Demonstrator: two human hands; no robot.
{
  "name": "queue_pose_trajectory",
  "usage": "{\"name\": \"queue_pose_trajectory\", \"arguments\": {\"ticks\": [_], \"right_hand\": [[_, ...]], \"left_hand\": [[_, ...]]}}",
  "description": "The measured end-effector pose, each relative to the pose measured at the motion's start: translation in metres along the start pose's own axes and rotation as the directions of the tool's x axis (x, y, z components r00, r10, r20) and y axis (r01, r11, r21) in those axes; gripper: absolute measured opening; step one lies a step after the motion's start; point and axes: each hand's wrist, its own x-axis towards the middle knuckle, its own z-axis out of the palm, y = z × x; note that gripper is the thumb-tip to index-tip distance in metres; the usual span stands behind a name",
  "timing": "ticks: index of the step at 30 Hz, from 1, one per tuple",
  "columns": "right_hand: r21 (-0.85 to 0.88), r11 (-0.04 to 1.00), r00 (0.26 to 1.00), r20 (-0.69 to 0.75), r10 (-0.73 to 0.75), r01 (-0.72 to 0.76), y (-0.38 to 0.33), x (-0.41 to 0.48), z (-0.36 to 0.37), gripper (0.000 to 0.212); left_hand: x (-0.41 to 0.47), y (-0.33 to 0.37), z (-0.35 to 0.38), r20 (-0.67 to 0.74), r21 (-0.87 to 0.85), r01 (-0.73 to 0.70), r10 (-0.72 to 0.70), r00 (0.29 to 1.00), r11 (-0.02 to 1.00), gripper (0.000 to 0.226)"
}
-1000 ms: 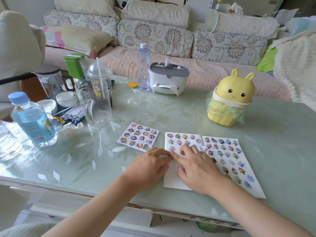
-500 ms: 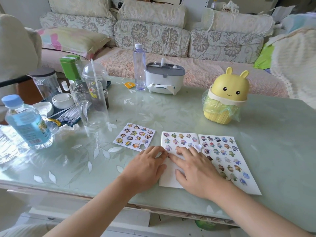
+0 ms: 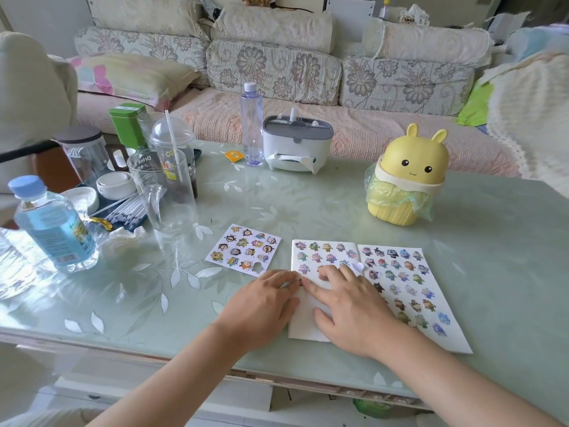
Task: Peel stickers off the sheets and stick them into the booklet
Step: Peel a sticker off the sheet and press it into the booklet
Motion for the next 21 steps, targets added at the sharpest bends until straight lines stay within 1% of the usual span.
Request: {"name": "queue_pose_trajectory", "arguments": {"ticks": [3, 5, 9, 12, 17, 19, 21], "right_hand": [[0.055, 0.998, 1.0, 0.009, 0.0, -0.001, 0.002, -0.006, -0.002, 0.064], [0.074, 0.997, 1.0, -0.011, 0.002, -0.002, 0.002, -0.008, -0.002, 0.061], [0.041, 0.999, 1.0, 0.004, 0.022, -0.022, -0.003, -0.009, -0.001, 0.063], [0.023, 0.998, 0.998, -0.011, 0.066, -0.065, -0.01, -0.008, 0.0, 0.066], [-0.004, 0.998, 0.997, -0.029, 0.067, -0.067, -0.011, 0.003, 0.002, 0.076], [-0.004, 0.998, 0.998, -0.032, 0.062, -0.062, -0.01, 0.007, 0.002, 0.077], [-0.012, 0.999, 0.999, -0.025, 0.046, -0.046, -0.008, 0.007, 0.002, 0.077]], "left_hand": [[0.0, 0.004, -0.002, 0.055, 0.035, 0.014, -0.016, 0.998, 0.999, 0.06], [0.001, 0.005, -0.003, 0.069, 0.063, 0.01, -0.015, 0.998, 0.998, 0.063], [0.004, 0.006, -0.007, 0.085, 0.102, 0.003, -0.012, 0.996, 0.995, 0.067], [0.004, 0.008, -0.011, 0.112, 0.057, 0.02, -0.027, 0.993, 0.998, 0.072], [-0.001, 0.005, -0.008, 0.09, -0.034, 0.032, -0.029, 0.996, 0.999, 0.063], [-0.001, 0.005, -0.009, 0.086, -0.037, 0.027, -0.024, 0.996, 0.999, 0.059], [0.0, 0.008, -0.011, 0.09, -0.035, 0.027, -0.024, 0.996, 0.999, 0.061]]}}
